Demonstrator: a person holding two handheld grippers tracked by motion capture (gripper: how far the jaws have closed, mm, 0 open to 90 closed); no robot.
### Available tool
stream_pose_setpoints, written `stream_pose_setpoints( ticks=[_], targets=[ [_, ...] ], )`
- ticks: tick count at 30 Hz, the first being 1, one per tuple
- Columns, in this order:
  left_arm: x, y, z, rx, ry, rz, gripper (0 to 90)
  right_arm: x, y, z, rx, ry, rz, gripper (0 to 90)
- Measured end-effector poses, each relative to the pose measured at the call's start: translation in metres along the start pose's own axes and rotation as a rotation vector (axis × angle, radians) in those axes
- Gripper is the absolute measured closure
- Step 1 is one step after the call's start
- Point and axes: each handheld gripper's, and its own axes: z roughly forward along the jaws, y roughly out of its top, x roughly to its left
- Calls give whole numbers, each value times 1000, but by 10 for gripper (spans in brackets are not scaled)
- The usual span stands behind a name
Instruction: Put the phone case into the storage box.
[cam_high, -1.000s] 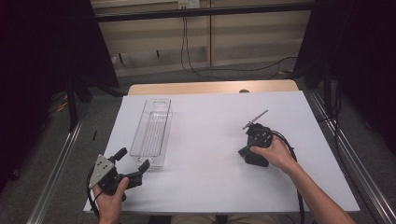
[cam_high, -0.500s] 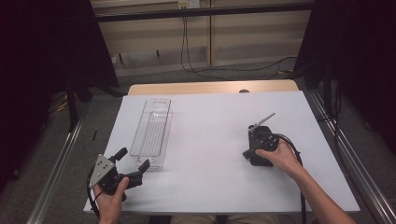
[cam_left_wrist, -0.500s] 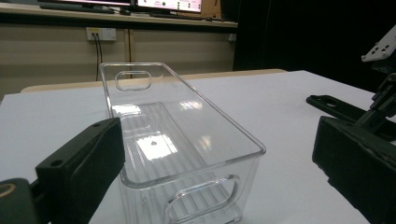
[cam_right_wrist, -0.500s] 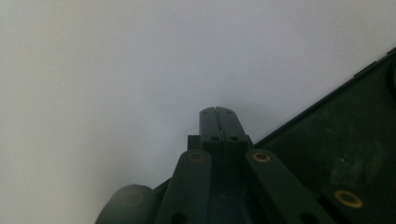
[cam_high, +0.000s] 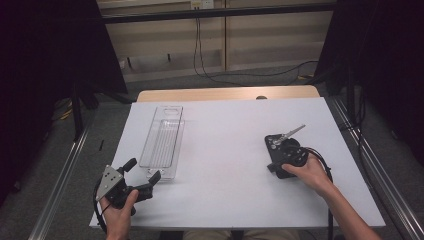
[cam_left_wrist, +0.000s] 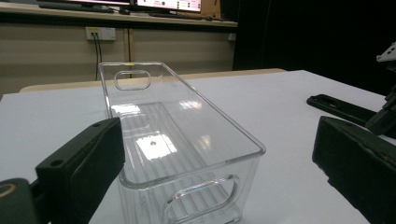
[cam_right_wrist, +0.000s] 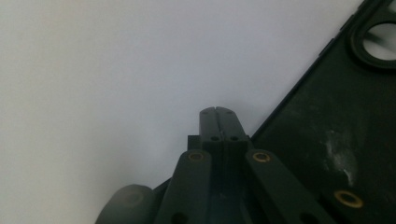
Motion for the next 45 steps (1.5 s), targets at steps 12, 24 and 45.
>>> stream_pose_setpoints(
  ticks=[12,24,45],
  targets=[
    [1,0,0,1,2,1,27,-3,-10,-6,-23,-18,11,900],
    [1,1,-1,4,-9,10,27,-9,-22,-14,-48,-39,45,900],
    [1,0,0,3,-5,11,27,-10,-29,-16,-87,-55,26,897]
  ],
)
